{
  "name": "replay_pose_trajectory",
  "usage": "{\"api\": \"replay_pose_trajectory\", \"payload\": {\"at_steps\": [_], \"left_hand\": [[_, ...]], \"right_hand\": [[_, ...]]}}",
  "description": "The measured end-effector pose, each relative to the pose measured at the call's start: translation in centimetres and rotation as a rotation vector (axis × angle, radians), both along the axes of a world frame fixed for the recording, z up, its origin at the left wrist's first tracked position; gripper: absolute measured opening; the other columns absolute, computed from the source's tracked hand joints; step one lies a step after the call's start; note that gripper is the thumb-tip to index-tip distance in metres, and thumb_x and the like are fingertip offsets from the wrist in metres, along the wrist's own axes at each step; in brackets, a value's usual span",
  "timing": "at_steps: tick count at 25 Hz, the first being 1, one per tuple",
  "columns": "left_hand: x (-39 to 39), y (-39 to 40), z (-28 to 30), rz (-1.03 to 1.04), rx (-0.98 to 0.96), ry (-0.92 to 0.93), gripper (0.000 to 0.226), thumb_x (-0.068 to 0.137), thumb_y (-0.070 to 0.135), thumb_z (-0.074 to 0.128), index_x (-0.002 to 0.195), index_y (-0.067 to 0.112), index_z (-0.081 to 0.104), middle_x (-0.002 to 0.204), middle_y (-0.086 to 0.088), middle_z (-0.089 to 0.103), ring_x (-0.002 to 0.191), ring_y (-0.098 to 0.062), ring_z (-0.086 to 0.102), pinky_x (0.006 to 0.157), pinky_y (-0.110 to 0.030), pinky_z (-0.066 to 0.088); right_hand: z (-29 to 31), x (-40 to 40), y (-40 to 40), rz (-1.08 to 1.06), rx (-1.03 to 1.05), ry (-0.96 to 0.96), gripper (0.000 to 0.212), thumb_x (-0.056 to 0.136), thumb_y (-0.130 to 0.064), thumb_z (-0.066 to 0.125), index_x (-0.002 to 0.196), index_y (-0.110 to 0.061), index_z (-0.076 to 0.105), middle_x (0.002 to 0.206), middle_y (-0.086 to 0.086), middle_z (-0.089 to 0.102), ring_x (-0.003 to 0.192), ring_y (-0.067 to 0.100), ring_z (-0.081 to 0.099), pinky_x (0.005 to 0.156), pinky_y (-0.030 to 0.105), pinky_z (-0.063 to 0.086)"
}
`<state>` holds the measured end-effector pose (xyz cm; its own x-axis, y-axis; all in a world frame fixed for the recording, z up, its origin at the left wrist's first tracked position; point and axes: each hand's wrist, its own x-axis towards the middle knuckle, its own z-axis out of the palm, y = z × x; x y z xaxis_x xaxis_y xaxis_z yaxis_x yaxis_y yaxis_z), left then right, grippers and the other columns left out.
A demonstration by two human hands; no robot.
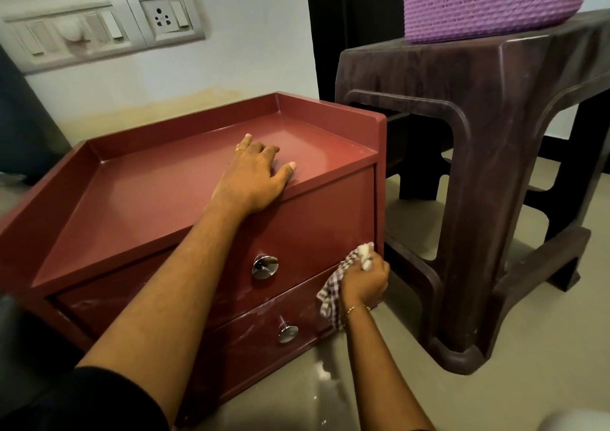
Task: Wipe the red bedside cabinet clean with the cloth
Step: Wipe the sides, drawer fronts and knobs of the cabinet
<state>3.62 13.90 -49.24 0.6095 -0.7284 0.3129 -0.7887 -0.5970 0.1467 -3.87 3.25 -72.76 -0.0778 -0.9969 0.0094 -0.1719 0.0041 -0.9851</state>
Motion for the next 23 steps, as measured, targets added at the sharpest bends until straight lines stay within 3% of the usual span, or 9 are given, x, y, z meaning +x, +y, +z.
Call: {"api": "replay_pose_trajectory", "payload": {"at_steps": [3, 5, 8, 13, 16, 19, 20, 23], "left_hand": [[0.1, -0.2, 0.0, -0.002, -0.001, -0.020, 0.057, 0.095, 0.044, 0.036, 0.140, 0.009, 0.035, 0.150, -0.016, 0.032, 0.146, -0.026, 0.005, 0.118, -0.040, 0.010], [0.2, -0.4, -0.1, 0.001, 0.008, -0.011, 0.058, 0.095, 0.044, 0.036, 0.141, 0.009, 0.035, 0.150, -0.015, 0.031, 0.146, -0.026, 0.005, 0.118, -0.040, 0.010], [0.3, -0.2, -0.1, 0.003, 0.009, -0.006, 0.058, 0.095, 0.045, 0.036, 0.141, 0.010, 0.034, 0.150, -0.015, 0.031, 0.146, -0.026, 0.004, 0.118, -0.040, 0.010], [0.3, -0.3, 0.0, -0.011, 0.007, -0.015, 0.057, 0.095, 0.044, 0.036, 0.141, 0.009, 0.035, 0.150, -0.015, 0.031, 0.146, -0.026, 0.005, 0.118, -0.041, 0.011], [0.4, -0.5, -0.1, -0.015, -0.001, -0.010, 0.057, 0.095, 0.044, 0.036, 0.141, 0.009, 0.034, 0.149, -0.015, 0.032, 0.146, -0.026, 0.005, 0.118, -0.040, 0.009], [0.5, -0.5, 0.0, -0.004, -0.004, 0.002, 0.058, 0.095, 0.043, 0.037, 0.141, 0.009, 0.034, 0.149, -0.015, 0.033, 0.146, -0.027, 0.005, 0.119, -0.040, 0.009], [0.5, -0.4, 0.0, -0.001, -0.004, 0.002, 0.057, 0.095, 0.043, 0.037, 0.141, 0.009, 0.035, 0.149, -0.015, 0.033, 0.146, -0.027, 0.005, 0.119, -0.040, 0.009], [0.3, -0.1, 0.0, 0.006, -0.012, -0.026, 0.056, 0.095, 0.042, 0.038, 0.140, 0.008, 0.036, 0.148, -0.015, 0.035, 0.146, -0.027, 0.007, 0.118, -0.039, 0.010]], "right_hand": [[2.2, -0.8, 1.7, 0.021, 0.049, -0.052, 0.030, 0.088, -0.003, 0.058, 0.117, -0.002, 0.064, 0.116, 0.019, 0.059, 0.103, 0.037, 0.059, 0.079, 0.031, 0.045], [2.5, -0.5, 5.3, 0.084, -0.041, -0.056, 0.031, 0.082, 0.003, 0.063, 0.112, -0.001, 0.067, 0.105, 0.022, 0.062, 0.094, 0.039, 0.060, 0.078, 0.037, 0.047], [2.0, -0.4, 8.8, 0.109, -0.148, -0.085, 0.036, 0.078, 0.008, 0.065, 0.112, -0.003, 0.068, 0.097, 0.020, 0.064, 0.086, 0.038, 0.058, 0.073, 0.032, 0.042], [3.1, -1.7, -0.3, 0.057, 0.044, -0.015, 0.028, 0.089, -0.005, 0.054, 0.115, -0.003, 0.065, 0.113, 0.025, 0.059, 0.098, 0.042, 0.059, 0.073, 0.033, 0.043], [3.5, -1.5, 2.9, 0.094, -0.014, 0.037, 0.028, 0.085, -0.005, 0.061, 0.112, -0.001, 0.066, 0.106, 0.027, 0.059, 0.092, 0.042, 0.060, 0.070, 0.033, 0.042], [2.7, -0.5, 12.2, 0.283, -0.135, 0.016, 0.039, 0.074, 0.002, 0.072, 0.112, -0.005, 0.067, 0.090, 0.012, 0.054, 0.078, 0.034, 0.061, 0.067, 0.030, 0.048], [3.1, -0.4, 14.0, 0.313, -0.090, 0.009, 0.041, 0.072, 0.001, 0.074, 0.111, -0.009, 0.067, 0.090, 0.004, 0.049, 0.076, 0.028, 0.061, 0.068, 0.030, 0.052], [4.2, -0.7, 13.6, 0.324, -0.130, -0.006, 0.035, 0.075, 0.000, 0.072, 0.108, -0.009, 0.066, 0.093, 0.003, 0.043, 0.079, 0.026, 0.058, 0.074, 0.036, 0.055]]}}
